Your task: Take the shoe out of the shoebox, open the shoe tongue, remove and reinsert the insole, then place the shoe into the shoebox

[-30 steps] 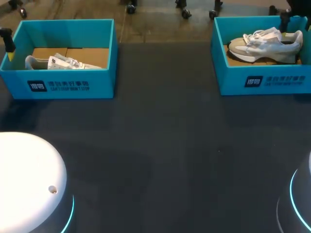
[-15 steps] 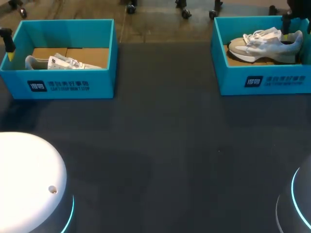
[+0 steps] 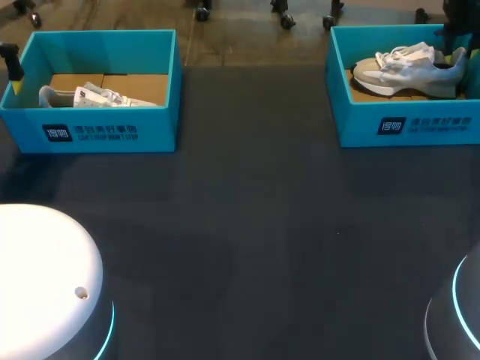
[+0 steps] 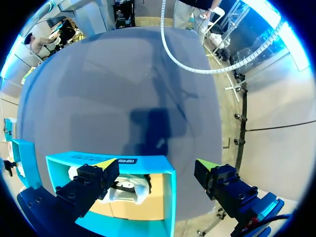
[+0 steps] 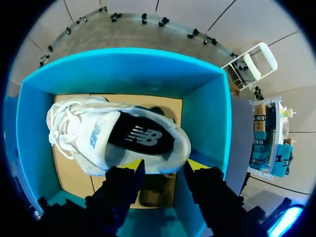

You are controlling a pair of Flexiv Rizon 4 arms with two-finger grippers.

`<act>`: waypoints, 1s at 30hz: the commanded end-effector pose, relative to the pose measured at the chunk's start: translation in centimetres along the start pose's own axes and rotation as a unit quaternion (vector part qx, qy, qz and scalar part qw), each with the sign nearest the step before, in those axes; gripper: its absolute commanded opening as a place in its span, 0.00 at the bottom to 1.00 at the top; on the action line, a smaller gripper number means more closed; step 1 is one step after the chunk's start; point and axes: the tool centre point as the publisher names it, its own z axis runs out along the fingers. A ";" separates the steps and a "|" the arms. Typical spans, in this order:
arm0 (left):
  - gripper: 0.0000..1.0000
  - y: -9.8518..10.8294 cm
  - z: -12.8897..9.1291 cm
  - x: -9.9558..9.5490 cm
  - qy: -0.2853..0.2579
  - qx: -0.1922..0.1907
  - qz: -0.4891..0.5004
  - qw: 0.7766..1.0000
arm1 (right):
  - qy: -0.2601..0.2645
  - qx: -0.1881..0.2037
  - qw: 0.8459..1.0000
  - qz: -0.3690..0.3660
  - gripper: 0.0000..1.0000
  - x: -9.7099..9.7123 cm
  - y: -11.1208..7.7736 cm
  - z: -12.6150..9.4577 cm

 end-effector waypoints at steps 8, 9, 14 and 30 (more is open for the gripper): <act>1.00 0.0 0.0 0.0 0.001 -0.001 0.000 1.000 | -0.002 0.011 1.000 -0.001 0.49 -0.2 1.0 0.5; 1.00 0.0 0.0 0.0 0.001 -0.001 0.000 1.000 | -0.002 0.011 1.000 -0.001 0.50 -0.2 1.0 0.5; 1.00 0.0 0.0 0.0 0.001 -0.001 0.000 1.000 | -0.004 0.013 1.000 0.001 0.69 -0.2 1.1 0.8; 1.00 0.0 0.0 0.0 0.001 -0.001 0.000 1.000 | -0.006 0.022 1.000 0.007 0.45 -0.3 1.2 1.4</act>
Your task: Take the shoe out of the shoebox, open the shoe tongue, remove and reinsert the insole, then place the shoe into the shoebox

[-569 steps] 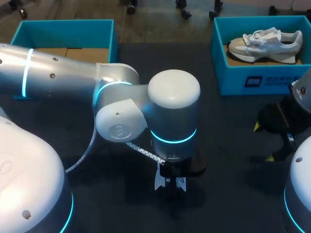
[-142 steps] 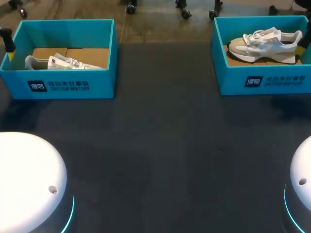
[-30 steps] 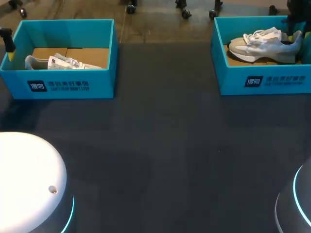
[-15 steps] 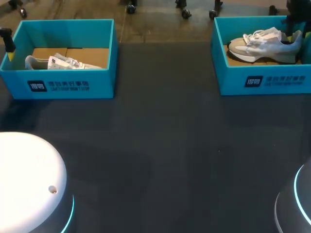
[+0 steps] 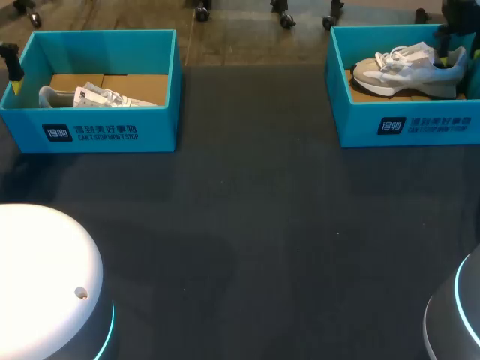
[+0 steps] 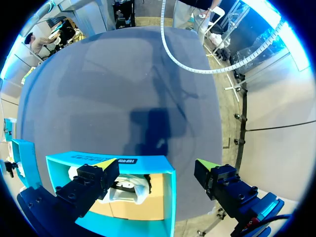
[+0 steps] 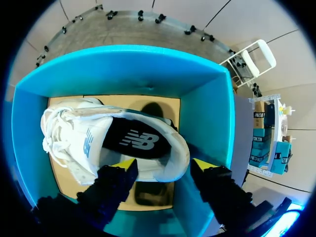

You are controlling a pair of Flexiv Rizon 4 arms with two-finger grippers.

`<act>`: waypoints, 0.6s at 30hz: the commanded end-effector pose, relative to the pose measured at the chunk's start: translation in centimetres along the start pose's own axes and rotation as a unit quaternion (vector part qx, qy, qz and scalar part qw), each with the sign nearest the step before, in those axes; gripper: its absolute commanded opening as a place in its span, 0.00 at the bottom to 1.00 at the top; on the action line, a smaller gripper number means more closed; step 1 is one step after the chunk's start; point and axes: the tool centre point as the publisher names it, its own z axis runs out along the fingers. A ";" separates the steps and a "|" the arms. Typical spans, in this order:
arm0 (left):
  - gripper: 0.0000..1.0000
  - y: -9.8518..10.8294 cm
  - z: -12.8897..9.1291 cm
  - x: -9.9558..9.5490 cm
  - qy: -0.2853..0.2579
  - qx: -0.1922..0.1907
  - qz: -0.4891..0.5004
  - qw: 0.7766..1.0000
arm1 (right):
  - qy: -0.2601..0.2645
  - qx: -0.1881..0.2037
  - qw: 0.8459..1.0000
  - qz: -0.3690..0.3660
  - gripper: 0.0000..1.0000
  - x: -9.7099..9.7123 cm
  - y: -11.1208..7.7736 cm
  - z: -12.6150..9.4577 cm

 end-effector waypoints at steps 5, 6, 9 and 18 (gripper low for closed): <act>1.00 0.0 0.0 0.0 0.001 -0.001 0.000 1.000 | 0.005 0.005 1.000 0.000 0.44 0.3 0.4 0.0; 1.00 0.0 0.0 0.0 0.001 -0.001 0.000 1.000 | 0.005 0.003 1.000 0.001 0.42 0.3 0.4 -0.2; 1.00 0.0 0.0 0.0 0.001 -0.001 0.000 1.000 | 0.006 -0.002 1.000 0.003 0.27 0.5 0.3 -0.4; 1.00 0.0 0.0 0.0 0.001 -0.001 0.000 1.000 | 0.014 0.003 1.000 0.005 0.81 0.8 0.1 0.0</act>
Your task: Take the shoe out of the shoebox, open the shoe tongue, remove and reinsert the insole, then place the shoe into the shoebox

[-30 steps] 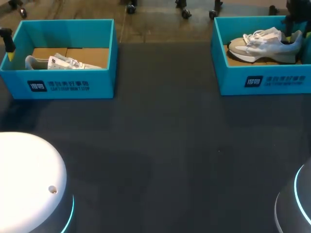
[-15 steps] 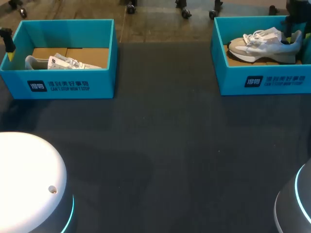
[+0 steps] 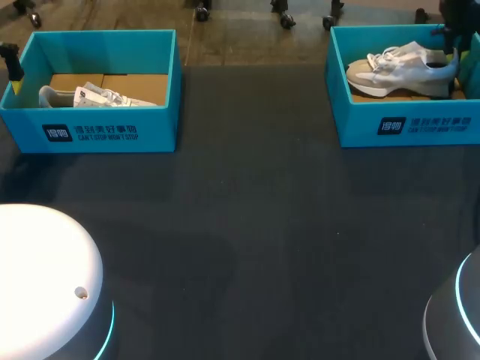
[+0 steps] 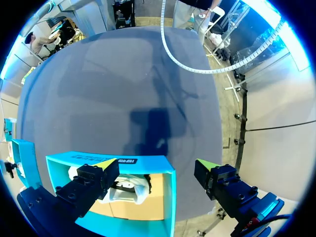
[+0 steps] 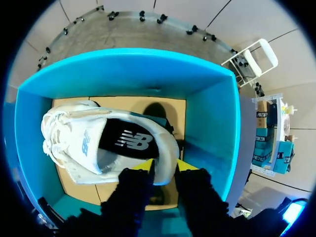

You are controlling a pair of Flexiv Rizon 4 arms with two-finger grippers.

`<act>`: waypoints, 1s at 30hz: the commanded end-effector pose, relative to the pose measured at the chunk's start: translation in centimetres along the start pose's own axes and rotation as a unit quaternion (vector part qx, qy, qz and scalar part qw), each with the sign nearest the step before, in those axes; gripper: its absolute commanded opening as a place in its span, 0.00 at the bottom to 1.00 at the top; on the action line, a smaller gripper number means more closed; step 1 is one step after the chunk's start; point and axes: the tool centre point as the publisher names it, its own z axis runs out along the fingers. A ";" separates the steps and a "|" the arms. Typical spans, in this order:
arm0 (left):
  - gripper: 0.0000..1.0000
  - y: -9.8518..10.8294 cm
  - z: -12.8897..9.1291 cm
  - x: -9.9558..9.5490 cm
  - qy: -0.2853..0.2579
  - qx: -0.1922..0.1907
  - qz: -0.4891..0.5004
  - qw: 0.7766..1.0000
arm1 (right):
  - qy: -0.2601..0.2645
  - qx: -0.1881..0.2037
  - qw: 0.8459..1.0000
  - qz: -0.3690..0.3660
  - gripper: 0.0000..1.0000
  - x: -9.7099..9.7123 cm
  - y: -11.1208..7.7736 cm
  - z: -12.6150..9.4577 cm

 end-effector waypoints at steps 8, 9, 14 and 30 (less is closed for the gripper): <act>1.00 0.0 0.0 0.0 0.001 -0.001 0.000 1.000 | -0.002 0.002 1.000 0.003 1.00 -0.4 0.2 0.4; 1.00 0.0 0.0 0.0 0.001 -0.001 0.000 1.000 | -0.002 0.002 1.000 0.003 1.00 -0.3 0.3 0.5; 1.00 0.0 0.0 0.0 0.001 -0.001 0.000 1.000 | 0.003 0.006 1.000 0.005 1.00 -0.4 0.5 1.2; 1.00 0.0 0.0 0.0 0.001 -0.001 0.000 1.000 | 0.023 0.026 0.999 0.008 1.00 0.5 0.4 3.3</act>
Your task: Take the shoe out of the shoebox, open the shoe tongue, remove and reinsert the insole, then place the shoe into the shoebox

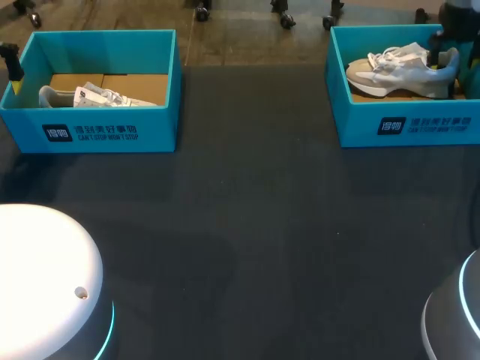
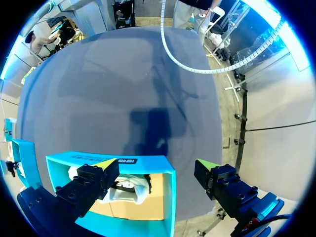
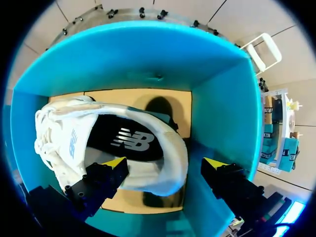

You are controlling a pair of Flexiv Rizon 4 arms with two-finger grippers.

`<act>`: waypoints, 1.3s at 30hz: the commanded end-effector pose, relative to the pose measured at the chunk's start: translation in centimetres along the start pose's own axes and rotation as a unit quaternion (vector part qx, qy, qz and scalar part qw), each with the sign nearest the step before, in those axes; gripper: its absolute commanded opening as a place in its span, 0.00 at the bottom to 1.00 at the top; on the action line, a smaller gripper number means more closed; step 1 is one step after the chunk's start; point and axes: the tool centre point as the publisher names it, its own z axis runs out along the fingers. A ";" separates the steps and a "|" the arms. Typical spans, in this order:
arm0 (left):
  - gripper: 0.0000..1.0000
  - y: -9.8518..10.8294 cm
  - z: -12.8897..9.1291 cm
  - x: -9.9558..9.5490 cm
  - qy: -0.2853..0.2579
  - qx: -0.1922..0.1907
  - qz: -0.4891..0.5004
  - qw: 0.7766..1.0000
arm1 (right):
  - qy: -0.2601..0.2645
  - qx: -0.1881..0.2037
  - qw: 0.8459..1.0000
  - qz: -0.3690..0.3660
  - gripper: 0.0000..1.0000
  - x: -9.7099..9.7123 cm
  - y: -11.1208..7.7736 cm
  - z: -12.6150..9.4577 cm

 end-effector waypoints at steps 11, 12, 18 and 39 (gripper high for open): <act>1.00 0.0 0.0 0.0 0.001 -0.001 0.000 1.000 | 0.026 0.028 0.999 0.011 0.96 0.7 1.3 2.2; 1.00 0.0 0.0 0.0 0.001 -0.001 0.000 1.000 | 0.027 0.029 0.999 0.012 0.95 0.7 1.3 2.3; 1.00 0.0 0.0 0.0 0.001 -0.001 0.000 1.000 | 0.035 0.036 0.999 0.022 0.95 0.8 1.0 2.8; 1.00 0.0 0.0 0.0 0.001 -0.001 0.000 1.000 | 0.034 0.034 0.997 0.067 0.00 0.2 1.1 1.1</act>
